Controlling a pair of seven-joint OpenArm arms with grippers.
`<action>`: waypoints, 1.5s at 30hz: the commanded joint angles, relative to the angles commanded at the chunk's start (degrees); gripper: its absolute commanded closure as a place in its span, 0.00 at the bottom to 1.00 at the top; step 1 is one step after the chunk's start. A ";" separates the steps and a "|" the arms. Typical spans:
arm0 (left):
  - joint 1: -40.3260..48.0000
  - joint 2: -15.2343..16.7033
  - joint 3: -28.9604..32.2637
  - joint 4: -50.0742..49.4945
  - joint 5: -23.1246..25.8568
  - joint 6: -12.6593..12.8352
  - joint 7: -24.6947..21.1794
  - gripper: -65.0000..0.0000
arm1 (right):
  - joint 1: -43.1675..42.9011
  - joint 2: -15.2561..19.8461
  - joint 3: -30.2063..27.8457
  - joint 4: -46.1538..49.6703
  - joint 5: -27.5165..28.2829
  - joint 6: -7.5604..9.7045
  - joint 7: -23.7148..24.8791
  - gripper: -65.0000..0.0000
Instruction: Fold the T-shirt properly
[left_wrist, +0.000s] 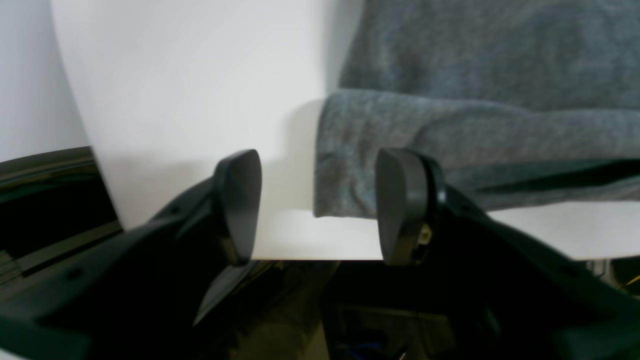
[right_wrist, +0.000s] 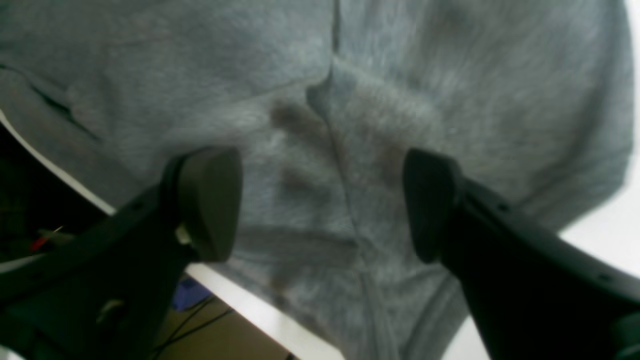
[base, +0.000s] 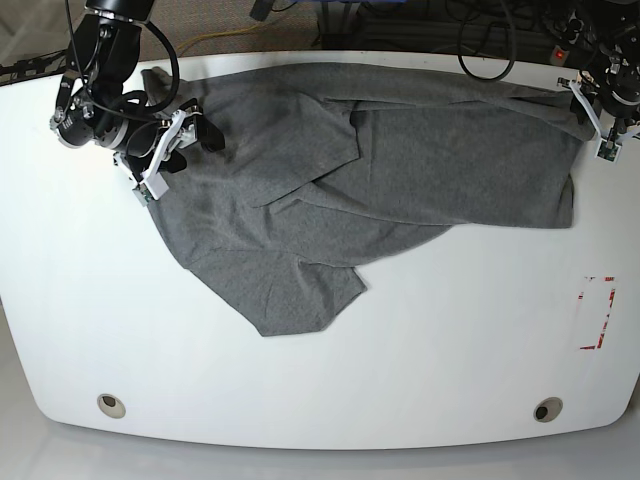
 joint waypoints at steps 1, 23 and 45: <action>0.00 0.00 0.00 0.00 0.00 0.00 0.00 0.48 | 1.14 -0.35 -0.88 -1.58 0.00 0.00 0.09 0.26; -0.26 0.09 0.00 0.00 0.09 0.00 0.00 0.48 | 3.78 -4.22 -3.69 -1.85 -4.57 0.00 3.69 1.00; -0.26 0.26 4.48 0.09 0.09 0.00 0.00 0.48 | 12.57 0.09 -3.78 0.79 -4.84 0.00 4.04 1.00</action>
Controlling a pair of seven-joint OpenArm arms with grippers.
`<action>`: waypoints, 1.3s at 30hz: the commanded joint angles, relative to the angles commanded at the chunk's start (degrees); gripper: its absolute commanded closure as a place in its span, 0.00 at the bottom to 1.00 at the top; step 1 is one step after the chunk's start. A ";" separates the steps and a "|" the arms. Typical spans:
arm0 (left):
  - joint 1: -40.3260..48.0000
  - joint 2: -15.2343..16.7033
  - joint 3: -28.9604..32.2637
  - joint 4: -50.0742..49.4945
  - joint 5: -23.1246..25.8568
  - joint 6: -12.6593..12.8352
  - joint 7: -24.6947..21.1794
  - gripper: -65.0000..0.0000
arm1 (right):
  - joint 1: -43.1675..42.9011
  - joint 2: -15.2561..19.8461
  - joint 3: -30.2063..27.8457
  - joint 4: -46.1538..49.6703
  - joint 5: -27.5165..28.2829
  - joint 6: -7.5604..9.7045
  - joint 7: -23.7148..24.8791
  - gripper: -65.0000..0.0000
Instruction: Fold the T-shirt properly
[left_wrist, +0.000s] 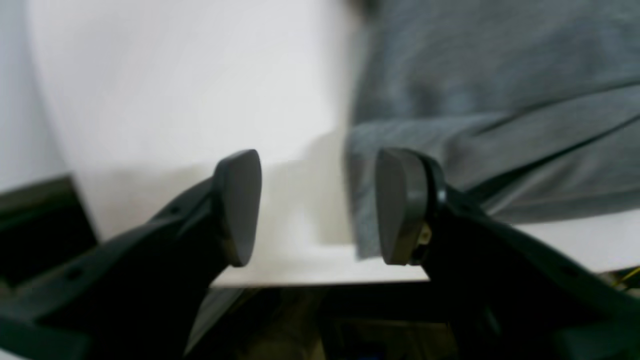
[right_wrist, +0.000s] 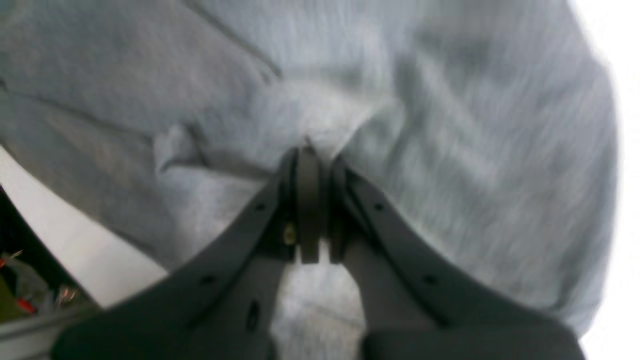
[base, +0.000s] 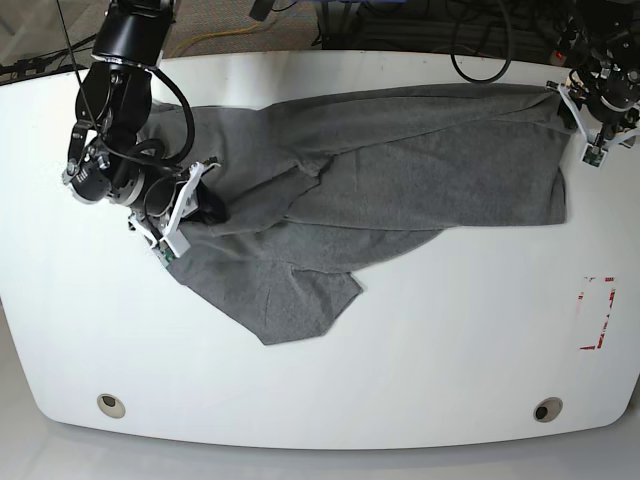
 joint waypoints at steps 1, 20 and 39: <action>0.00 0.09 0.35 0.00 0.00 0.00 0.00 0.48 | 0.70 0.09 0.00 -1.14 0.00 0.00 0.00 1.00; 0.26 1.14 0.70 0.44 -7.38 0.00 0.00 0.47 | -2.20 9.05 8.97 -5.27 0.00 0.00 2.11 0.18; 4.13 2.81 -2.20 0.35 -16.09 0.00 0.00 0.48 | -17.93 7.74 23.74 -11.16 -3.87 0.00 5.19 0.18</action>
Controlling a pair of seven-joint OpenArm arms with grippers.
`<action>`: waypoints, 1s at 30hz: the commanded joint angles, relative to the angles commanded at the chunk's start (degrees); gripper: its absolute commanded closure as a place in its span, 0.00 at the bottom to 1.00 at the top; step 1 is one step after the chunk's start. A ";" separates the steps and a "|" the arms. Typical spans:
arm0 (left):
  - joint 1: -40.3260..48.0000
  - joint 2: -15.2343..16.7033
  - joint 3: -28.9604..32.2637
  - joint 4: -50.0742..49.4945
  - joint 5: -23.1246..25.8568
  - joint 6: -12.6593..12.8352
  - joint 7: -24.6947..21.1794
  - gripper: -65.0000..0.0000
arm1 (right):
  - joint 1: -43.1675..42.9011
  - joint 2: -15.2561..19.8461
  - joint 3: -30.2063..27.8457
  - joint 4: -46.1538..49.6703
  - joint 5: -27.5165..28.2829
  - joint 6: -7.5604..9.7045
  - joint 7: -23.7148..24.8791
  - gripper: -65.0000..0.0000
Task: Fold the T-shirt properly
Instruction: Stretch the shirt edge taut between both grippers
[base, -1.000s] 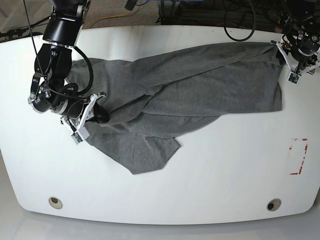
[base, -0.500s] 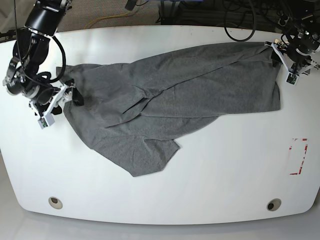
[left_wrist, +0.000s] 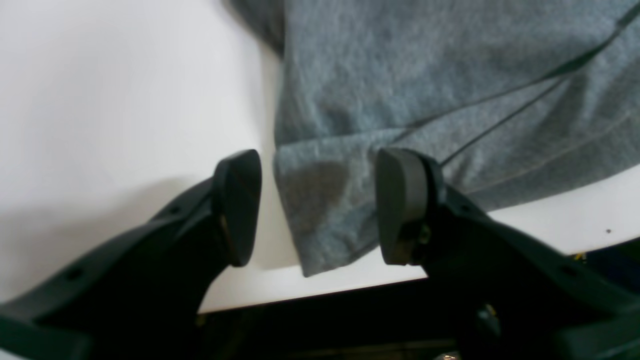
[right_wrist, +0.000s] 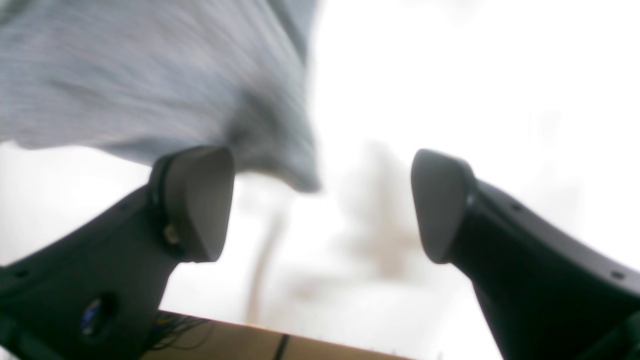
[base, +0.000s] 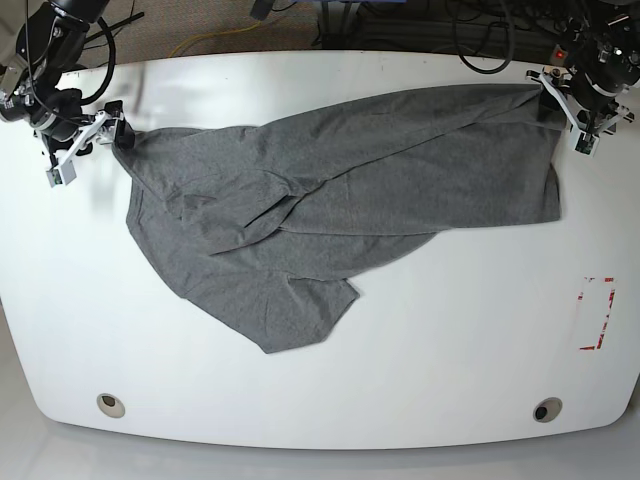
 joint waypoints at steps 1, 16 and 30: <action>-0.09 0.18 -0.44 -0.18 0.00 0.00 0.00 0.48 | 0.00 -0.35 -0.09 -0.35 -0.09 0.00 0.79 0.18; 1.58 1.05 -3.87 -0.53 0.53 0.00 0.00 0.47 | 2.29 -2.90 -6.15 -0.62 -0.18 0.00 1.76 0.76; -2.46 -0.88 -2.02 -13.45 0.18 0.00 -0.26 0.48 | 2.20 -3.78 -6.24 -0.62 -0.18 0.00 1.67 0.93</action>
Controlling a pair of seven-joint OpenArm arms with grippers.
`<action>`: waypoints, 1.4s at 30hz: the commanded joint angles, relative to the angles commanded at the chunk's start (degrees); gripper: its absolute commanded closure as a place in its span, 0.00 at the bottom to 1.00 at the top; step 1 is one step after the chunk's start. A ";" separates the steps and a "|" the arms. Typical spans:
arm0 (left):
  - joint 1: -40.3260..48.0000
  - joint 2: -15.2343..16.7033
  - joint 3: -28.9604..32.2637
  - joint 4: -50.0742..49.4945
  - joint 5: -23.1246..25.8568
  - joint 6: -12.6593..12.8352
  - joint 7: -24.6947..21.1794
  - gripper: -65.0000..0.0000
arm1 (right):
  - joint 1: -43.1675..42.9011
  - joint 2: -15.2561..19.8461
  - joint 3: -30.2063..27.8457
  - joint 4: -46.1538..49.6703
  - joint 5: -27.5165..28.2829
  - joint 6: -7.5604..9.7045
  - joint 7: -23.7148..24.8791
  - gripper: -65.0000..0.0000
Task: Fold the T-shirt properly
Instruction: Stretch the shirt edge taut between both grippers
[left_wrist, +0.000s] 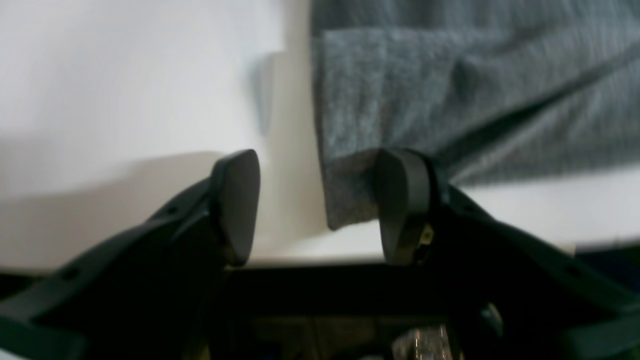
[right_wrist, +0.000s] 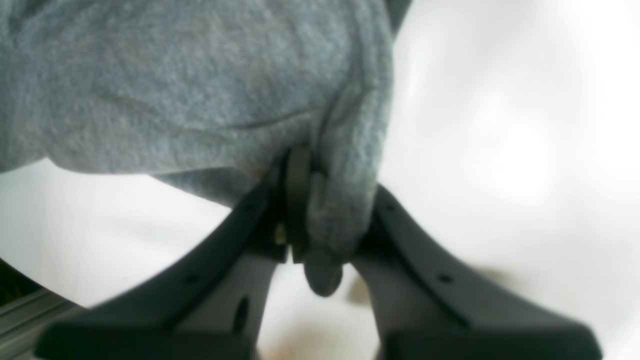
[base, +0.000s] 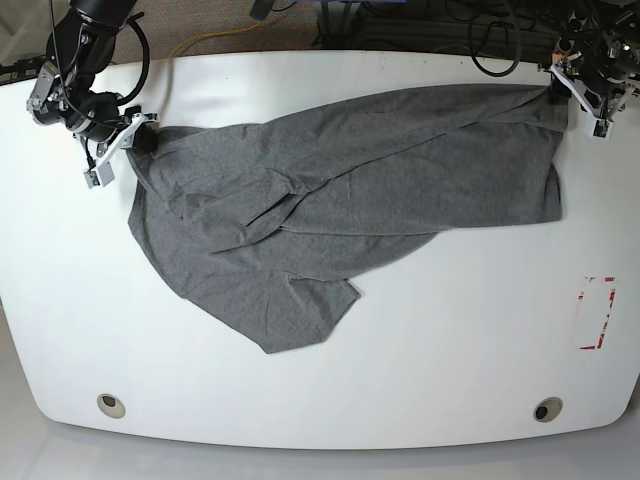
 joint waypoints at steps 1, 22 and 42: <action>-0.18 0.00 0.18 -0.26 0.09 0.00 0.00 0.48 | 0.00 0.00 0.00 0.00 0.00 0.00 0.00 0.94; 3.34 -3.16 -5.45 4.75 0.35 0.00 0.26 0.89 | -11.78 7.82 0.26 0.53 14.15 0.00 -1.58 1.00; 3.08 -5.54 -5.10 11.25 -0.62 0.00 4.75 0.47 | -13.36 8.00 2.99 9.32 14.59 0.00 -1.49 0.34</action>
